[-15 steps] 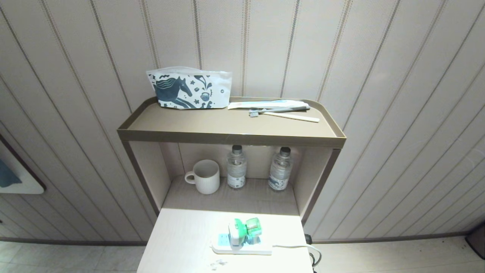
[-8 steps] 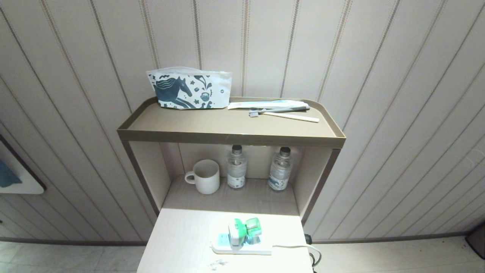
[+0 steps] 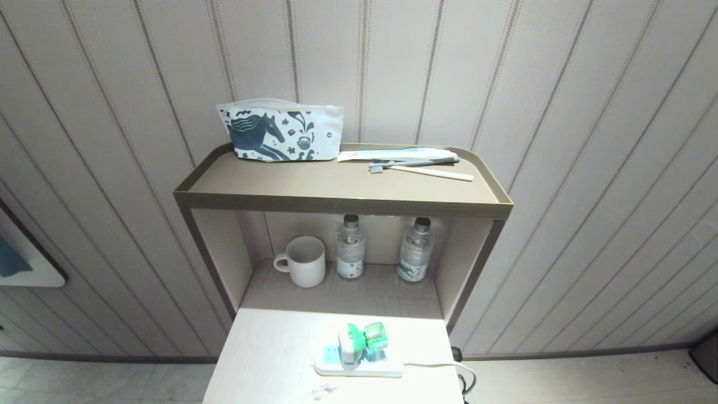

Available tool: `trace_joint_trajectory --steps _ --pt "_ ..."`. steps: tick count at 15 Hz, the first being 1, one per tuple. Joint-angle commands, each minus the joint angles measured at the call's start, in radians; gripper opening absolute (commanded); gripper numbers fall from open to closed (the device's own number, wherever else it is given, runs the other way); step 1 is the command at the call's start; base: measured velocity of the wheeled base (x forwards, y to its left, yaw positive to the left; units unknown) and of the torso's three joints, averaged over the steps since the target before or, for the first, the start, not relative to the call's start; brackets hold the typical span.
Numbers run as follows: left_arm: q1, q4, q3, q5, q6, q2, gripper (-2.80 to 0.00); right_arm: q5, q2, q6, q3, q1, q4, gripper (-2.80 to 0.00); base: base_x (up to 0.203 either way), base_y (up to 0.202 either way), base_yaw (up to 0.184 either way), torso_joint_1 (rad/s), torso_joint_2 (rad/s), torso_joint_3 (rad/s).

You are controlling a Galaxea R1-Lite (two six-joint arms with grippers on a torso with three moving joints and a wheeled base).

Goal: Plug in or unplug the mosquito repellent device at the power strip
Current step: Hold the socket with your left hand and unplug it with your right hand

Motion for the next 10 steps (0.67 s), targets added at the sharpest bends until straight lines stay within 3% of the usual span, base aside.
trace_joint_trajectory --steps 1,3,5,8,10 --pt "0.000 0.001 0.000 0.000 0.000 0.000 -2.80 0.014 0.240 0.007 -0.213 0.143 0.127 -2.80 0.000 0.000 0.000 0.000 0.00 0.000" --pt "0.000 0.001 0.001 0.000 0.001 0.000 -2.80 0.013 0.341 0.029 -0.331 0.280 0.256 -2.80 0.000 0.000 0.000 0.000 0.00 0.000" --pt "0.000 0.001 0.001 0.000 0.001 0.000 -2.80 -0.065 0.443 0.048 -0.406 0.454 0.322 -2.80 0.000 0.000 0.000 0.000 0.00 0.000" --pt "0.000 0.001 0.001 0.000 0.001 0.000 -2.80 -0.346 0.622 0.058 -0.518 0.709 0.451 -2.80 0.000 0.000 0.000 0.000 0.00 0.000" --pt "0.000 0.001 0.001 0.000 0.000 0.000 -2.80 -0.452 0.677 0.053 -0.560 0.822 0.542 -2.80 0.000 0.000 0.000 0.000 0.00 0.000"
